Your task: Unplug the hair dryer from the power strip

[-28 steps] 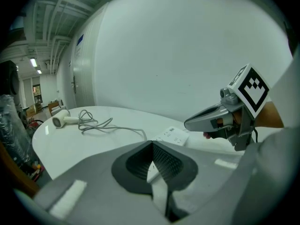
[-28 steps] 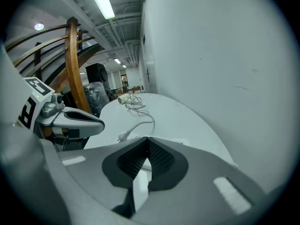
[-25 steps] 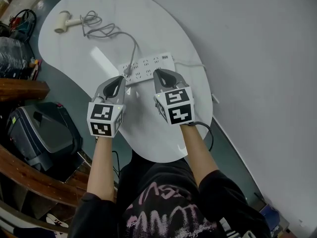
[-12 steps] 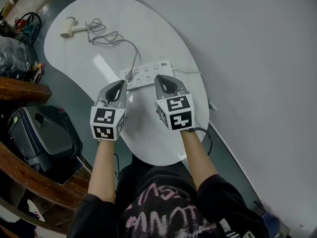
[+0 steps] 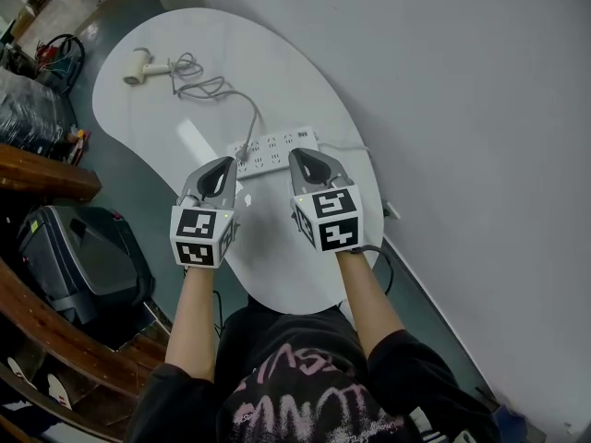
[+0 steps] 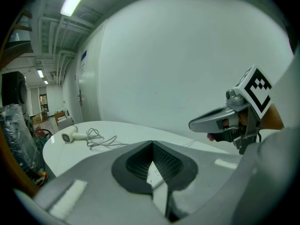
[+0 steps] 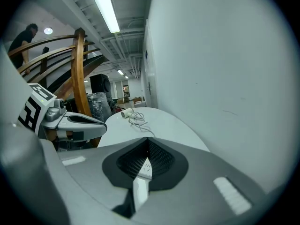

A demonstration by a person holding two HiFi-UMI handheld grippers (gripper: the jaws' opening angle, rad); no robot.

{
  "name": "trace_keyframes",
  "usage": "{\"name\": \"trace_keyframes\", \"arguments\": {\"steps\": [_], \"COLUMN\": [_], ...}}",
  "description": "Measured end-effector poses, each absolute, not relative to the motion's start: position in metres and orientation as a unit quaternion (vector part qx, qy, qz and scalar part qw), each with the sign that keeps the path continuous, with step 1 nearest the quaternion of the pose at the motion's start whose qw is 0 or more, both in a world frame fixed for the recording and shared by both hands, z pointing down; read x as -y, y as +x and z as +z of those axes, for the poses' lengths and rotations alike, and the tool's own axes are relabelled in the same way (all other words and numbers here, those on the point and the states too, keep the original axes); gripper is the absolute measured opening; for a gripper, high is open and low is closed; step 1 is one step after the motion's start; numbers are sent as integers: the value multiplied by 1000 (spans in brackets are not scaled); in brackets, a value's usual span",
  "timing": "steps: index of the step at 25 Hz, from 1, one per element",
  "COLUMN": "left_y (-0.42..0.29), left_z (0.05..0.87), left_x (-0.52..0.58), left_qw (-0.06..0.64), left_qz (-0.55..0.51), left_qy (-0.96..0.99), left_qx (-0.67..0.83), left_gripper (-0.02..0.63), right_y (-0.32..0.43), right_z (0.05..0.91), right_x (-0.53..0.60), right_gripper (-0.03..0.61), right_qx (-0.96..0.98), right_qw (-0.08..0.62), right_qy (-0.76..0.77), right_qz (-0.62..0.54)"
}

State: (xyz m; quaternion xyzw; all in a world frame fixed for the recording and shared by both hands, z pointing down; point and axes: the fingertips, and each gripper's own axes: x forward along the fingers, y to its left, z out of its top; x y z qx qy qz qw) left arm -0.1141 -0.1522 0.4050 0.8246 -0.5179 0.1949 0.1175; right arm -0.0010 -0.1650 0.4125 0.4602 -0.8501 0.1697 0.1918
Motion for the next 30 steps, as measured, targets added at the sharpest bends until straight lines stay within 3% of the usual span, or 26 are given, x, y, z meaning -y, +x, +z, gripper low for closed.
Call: {"name": "trace_keyframes", "arguments": {"steps": [30], "left_y": [-117], "left_z": [299], "left_x": [144], "left_qw": [38], "left_qz": [120], "left_qy": [826], "left_qx": [549], "left_gripper": [6], "right_y": [7], "right_z": [293], "right_x": [146], "right_gripper": [21], "right_qx": [868], "right_qw": [109], "right_qy": [481], "right_qz": [61]}}
